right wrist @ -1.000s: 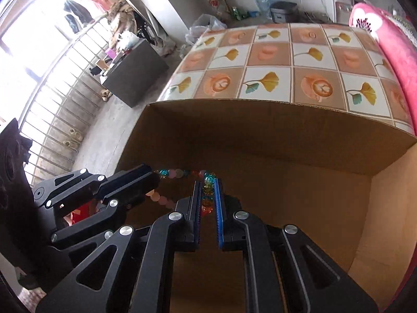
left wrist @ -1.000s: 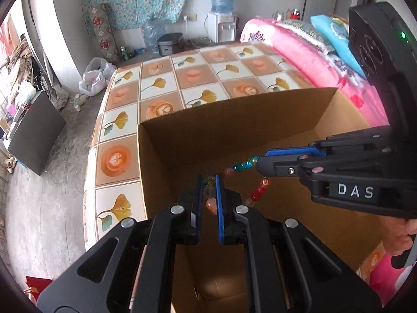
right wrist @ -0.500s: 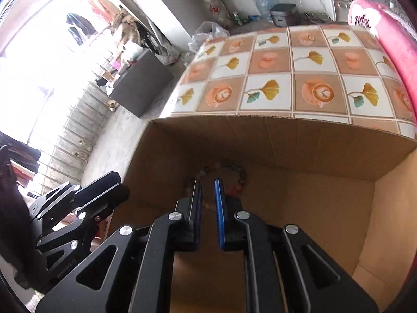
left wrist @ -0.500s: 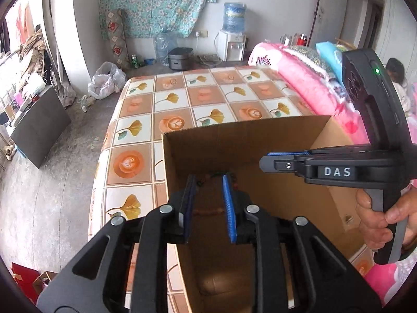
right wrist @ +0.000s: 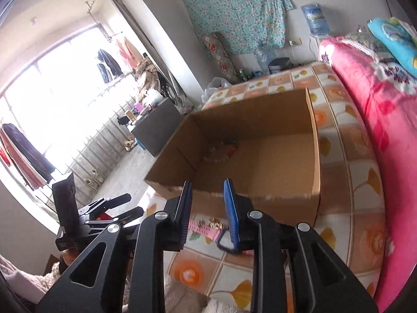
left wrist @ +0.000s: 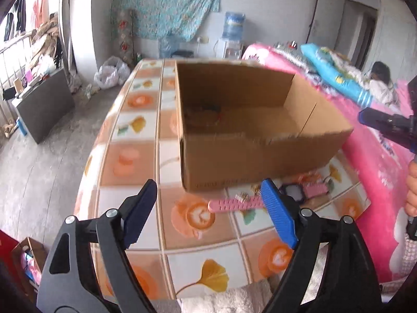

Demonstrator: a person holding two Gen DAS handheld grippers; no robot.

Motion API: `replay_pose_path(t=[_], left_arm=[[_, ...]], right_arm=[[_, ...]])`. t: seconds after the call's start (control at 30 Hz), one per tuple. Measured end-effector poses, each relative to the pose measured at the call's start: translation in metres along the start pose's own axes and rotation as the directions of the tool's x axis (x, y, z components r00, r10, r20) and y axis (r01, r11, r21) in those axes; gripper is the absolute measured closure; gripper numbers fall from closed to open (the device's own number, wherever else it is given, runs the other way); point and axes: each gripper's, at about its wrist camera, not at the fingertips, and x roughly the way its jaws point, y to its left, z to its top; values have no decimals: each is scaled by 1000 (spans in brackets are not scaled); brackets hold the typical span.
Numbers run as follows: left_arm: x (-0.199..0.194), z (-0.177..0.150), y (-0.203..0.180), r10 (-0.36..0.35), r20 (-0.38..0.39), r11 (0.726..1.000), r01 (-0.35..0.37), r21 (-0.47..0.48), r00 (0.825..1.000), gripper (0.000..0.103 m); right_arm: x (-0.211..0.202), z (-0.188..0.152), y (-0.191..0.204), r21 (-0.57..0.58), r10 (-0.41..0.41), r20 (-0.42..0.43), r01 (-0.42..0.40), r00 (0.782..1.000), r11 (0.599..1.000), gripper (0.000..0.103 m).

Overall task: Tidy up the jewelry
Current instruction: 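Close the right tool on the face of the pink-strap watch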

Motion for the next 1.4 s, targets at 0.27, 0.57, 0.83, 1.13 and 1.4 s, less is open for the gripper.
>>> replay_pose_path(t=[0.27, 0.57, 0.83, 1.13, 1.4], left_arm=[[60, -40, -8, 137, -158, 990, -129, 60, 978, 23], [63, -54, -3, 156, -134, 984, -142, 105, 979, 8], [66, -58, 9, 103, -147, 994, -96, 55, 984, 7], [67, -58, 10, 89, -127, 995, -81, 64, 988, 7], [39, -63, -4, 51, 15, 986, -53, 161, 999, 8]], right_arm=[[69, -62, 19, -278, -214, -193, 156, 958, 948, 65], [116, -54, 33, -488, -256, -242, 110, 936, 866, 59], [133, -56, 30, -530, -287, -331, 75, 899, 845, 57], [125, -83, 49, -655, -379, -290, 107, 879, 748, 56], [122, -56, 24, -472, -215, -433, -17, 875, 881, 57]])
